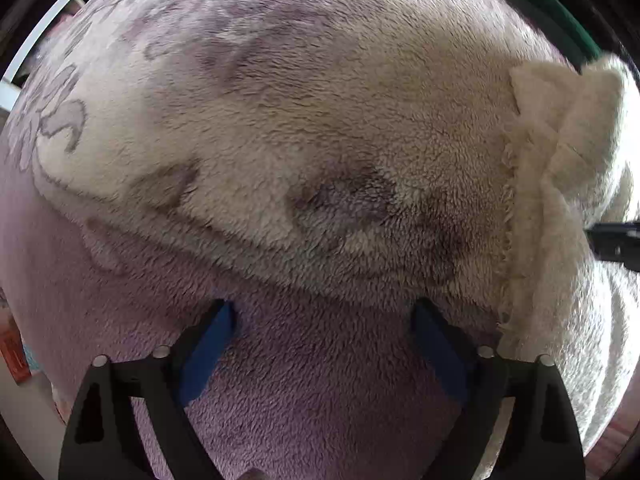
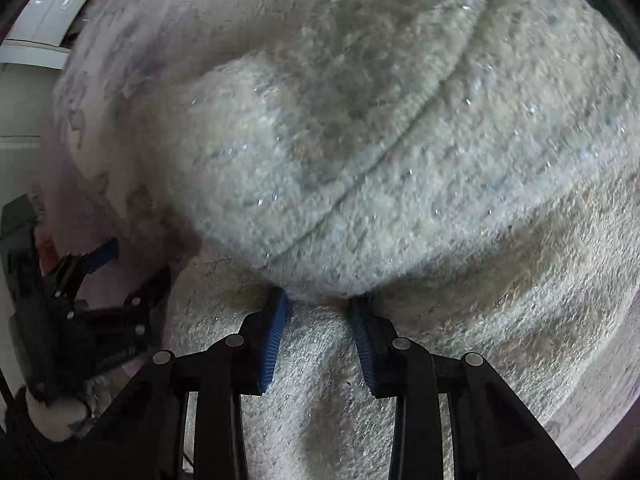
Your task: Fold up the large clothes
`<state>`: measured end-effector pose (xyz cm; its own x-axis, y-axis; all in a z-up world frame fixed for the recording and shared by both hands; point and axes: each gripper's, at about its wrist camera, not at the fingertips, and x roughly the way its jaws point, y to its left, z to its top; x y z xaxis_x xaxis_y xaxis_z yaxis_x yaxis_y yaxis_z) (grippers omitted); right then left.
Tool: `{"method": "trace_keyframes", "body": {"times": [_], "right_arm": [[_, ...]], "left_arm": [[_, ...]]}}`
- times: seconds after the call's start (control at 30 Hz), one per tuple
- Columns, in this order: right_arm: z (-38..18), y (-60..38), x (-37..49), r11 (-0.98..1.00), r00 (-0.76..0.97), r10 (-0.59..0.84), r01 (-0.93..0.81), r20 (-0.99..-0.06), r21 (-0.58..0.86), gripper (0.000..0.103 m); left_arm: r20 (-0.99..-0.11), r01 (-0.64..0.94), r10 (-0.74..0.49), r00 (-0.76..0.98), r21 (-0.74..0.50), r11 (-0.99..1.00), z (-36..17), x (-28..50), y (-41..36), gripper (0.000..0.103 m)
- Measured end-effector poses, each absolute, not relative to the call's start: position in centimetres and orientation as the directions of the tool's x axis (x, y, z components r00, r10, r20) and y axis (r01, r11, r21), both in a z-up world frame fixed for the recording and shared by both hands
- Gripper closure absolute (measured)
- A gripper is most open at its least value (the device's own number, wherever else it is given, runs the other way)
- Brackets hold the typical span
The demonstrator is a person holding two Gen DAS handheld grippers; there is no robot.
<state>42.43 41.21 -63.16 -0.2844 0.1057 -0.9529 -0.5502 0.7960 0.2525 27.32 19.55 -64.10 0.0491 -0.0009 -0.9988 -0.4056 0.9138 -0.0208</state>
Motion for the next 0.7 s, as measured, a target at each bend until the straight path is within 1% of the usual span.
{"method": "trace_keyframes", "body": {"times": [0.07,0.13,0.17,0.23,0.27,0.3,0.33,0.4,0.43,0.47,0.5,0.57,0.63,0.7], "right_arm": [[-62.8,41.3,42.7,0.808,-0.303,0.08,-0.539,-0.95,0.239,0.067],[-62.1,41.6,43.2,0.82,-0.327,0.09,-0.512,-0.941,0.256,0.067],[-60.6,40.8,43.4,0.827,-0.337,0.116,-0.489,-0.935,0.278,0.067],[-58.2,39.1,43.8,0.824,-0.314,0.159,-0.48,-0.936,0.301,0.067],[-56.5,37.4,43.7,0.828,-0.281,0.166,-0.482,-0.945,0.289,0.067],[-56.0,35.9,43.5,0.834,-0.262,0.153,-0.482,-0.953,0.267,0.067],[-56.3,34.4,43.2,0.842,-0.255,0.13,-0.481,-0.958,0.242,0.067],[-59.6,32.6,42.3,0.859,-0.297,0.054,-0.473,-0.953,0.196,0.067],[-61.8,32.0,41.7,0.864,-0.301,0.05,-0.465,-0.952,0.193,0.067],[-62.8,31.9,41.4,0.861,-0.273,0.056,-0.474,-0.96,0.185,0.066],[-62.7,32.1,41.4,0.859,-0.247,0.05,-0.484,-0.968,0.168,0.066],[-61.0,32.6,41.8,0.858,-0.256,0.005,-0.496,-0.967,0.136,0.066],[-58.4,32.3,41.8,0.863,-0.248,0.053,-0.476,-0.967,0.17,0.067],[-54.8,30.0,43.2,0.887,-0.181,0.122,-0.421,-0.976,0.189,0.066]], "left_arm": [[-0.999,-0.394,0.007,0.044,-0.011,0.919,-64.3,27.7,19.6,0.0],[-0.999,-0.383,0.011,0.04,-0.005,0.924,-64.6,28.2,19.8,0.0],[-1.0,-0.382,0.007,0.03,-0.005,0.924,-64.6,28.4,20.0,0.0],[-1.0,-0.391,-0.009,0.001,-0.009,0.92,-64.6,28.9,20.4,0.0],[-1.0,-0.394,-0.014,-0.008,-0.009,0.919,-64.9,29.6,20.4,0.0],[-1.0,-0.394,-0.018,-0.018,-0.01,0.919,-65.0,29.9,20.6,0.0],[-1.0,-0.396,-0.018,-0.025,-0.007,0.918,-65.0,30.0,20.8,0.0],[-0.999,-0.397,-0.015,-0.036,0.0,0.918,-65.2,30.9,20.5,0.0],[-0.999,-0.399,-0.019,-0.044,0.0,0.917,-65.3,31.3,20.5,0.0],[-0.998,-0.401,-0.025,-0.053,-0.002,0.916,-65.3,31.6,20.5,0.0],[-0.998,-0.405,-0.03,-0.058,-0.004,0.914,-65.1,32.1,20.0,0.0],[-0.997,-0.431,-0.059,-0.045,-0.034,0.902,-63.6,32.7,20.4,0.0],[-0.998,-0.447,-0.055,0.038,-0.066,0.892,-59.7,33.3,20.7,0.0],[-0.991,-0.424,-0.068,0.114,-0.11,0.899,-55.9,34.1,19.8,0.0]]}}
